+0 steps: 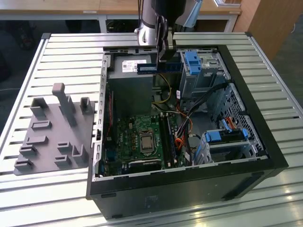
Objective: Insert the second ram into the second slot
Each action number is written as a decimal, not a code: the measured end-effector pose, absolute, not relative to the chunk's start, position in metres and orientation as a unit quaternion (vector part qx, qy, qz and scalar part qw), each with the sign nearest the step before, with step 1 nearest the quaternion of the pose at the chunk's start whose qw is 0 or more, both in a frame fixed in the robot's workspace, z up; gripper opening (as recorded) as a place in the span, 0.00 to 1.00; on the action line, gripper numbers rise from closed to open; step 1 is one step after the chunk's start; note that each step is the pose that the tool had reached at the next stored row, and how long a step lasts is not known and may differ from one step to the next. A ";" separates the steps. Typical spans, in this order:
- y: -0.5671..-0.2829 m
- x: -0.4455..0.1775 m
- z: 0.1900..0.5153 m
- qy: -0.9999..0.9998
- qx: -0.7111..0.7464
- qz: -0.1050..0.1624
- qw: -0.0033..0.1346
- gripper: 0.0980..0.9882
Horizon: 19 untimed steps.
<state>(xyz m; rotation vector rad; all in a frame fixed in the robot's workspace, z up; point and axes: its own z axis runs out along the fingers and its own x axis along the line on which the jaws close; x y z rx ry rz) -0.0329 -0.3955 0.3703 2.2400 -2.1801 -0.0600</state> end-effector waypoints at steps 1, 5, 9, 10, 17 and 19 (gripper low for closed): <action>-0.396 -0.033 0.370 -0.697 0.716 -0.019 0.008 0.04; -0.397 -0.033 0.370 -0.697 0.716 -0.019 0.008 0.04; -0.397 -0.033 0.370 -0.697 0.717 -0.019 0.008 0.04; -0.398 -0.033 0.370 -0.697 0.716 -0.019 0.008 0.04; -0.399 -0.033 0.370 -0.697 0.716 -0.019 0.008 0.04; -0.400 -0.033 0.370 -0.697 0.717 -0.019 0.008 0.04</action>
